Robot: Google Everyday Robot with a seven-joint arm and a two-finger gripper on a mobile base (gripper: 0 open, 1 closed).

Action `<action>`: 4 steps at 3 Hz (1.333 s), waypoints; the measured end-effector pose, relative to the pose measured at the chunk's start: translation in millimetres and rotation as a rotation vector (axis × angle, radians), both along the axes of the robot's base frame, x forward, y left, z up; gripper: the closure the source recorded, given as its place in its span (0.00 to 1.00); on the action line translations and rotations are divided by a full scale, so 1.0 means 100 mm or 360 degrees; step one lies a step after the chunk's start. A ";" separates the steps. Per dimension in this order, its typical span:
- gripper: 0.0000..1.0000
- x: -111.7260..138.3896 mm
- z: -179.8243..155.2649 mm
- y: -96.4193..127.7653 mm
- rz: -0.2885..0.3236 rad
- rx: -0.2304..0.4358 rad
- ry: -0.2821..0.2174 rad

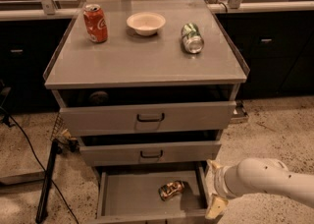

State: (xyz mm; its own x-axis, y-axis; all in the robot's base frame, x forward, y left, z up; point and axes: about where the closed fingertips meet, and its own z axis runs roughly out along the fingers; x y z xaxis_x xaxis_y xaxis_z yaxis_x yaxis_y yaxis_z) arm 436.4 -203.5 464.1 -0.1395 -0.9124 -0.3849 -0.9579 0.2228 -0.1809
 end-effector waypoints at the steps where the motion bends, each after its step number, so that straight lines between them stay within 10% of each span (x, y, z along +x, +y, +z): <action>1: 0.00 0.00 0.00 0.00 0.0000 0.0000 0.0000; 4: 0.00 0.04 -0.92 0.07 0.0000 -0.0008 0.0025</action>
Offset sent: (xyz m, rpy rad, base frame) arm -0.0026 0.0061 -0.0543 -0.0677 0.0116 0.0079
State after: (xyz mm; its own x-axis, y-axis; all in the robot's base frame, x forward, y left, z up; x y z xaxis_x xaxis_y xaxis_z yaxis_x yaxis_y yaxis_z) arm 440.8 -196.4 372.5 -0.1458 -0.9142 -0.3782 -0.9606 0.2222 -0.1668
